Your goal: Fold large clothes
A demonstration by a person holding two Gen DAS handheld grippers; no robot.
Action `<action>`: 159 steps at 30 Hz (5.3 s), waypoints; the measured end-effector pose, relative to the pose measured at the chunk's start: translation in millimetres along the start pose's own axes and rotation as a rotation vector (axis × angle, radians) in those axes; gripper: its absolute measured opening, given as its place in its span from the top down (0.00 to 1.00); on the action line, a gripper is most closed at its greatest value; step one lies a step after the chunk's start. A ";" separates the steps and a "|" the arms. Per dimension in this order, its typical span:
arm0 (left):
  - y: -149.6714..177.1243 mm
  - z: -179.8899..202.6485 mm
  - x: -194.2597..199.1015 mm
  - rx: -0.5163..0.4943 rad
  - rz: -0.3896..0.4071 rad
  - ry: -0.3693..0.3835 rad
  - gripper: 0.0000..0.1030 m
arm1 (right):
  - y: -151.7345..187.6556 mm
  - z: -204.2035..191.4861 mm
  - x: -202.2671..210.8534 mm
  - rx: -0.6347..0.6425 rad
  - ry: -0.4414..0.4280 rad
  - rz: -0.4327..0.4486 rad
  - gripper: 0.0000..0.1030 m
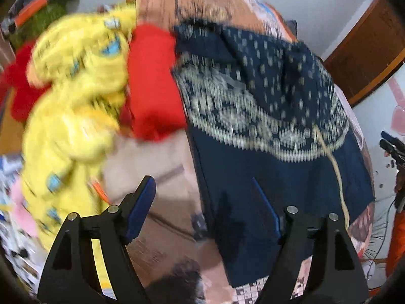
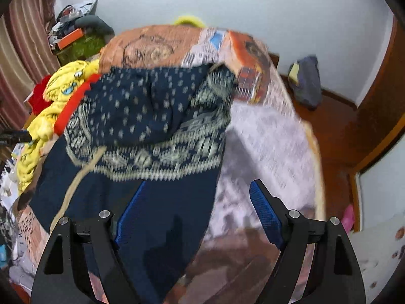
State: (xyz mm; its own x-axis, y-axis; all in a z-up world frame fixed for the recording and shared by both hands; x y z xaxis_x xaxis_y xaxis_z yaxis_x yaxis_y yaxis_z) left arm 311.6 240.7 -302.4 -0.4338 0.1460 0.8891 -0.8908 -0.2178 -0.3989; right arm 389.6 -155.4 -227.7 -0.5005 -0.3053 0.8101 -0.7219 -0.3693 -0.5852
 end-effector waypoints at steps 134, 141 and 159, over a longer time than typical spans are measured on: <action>-270.3 25.6 -138.4 -0.145 0.227 -0.398 0.16 | -211.1 17.2 -181.9 0.009 0.170 0.101 0.30; -320.1 10.6 -95.7 -0.007 0.344 -0.340 0.16 | -249.6 31.1 -159.7 -0.083 0.177 0.202 0.30; -213.6 80.1 -120.0 -0.143 0.199 -0.061 0.16 | -168.1 -113.2 -172.8 0.145 -0.128 0.104 0.30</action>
State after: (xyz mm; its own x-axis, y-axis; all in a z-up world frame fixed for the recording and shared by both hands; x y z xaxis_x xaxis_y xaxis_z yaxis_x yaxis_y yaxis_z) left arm 564.7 192.4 -305.9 -0.5977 0.0547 0.7998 -0.8004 -0.0970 -0.5915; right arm 543.3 58.8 -265.3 -0.4974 -0.4538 0.7394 -0.5889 -0.4493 -0.6718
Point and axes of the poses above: each gripper's, at about its wrist camera, not at the fingertips, and x roughly against the way its jaws point, z to its right, y to its underside, the point moved 8 cm from there along -x, roughly the way its jaws point, and after that the axes turned 4 degrees about z, right-handed, at the moved point
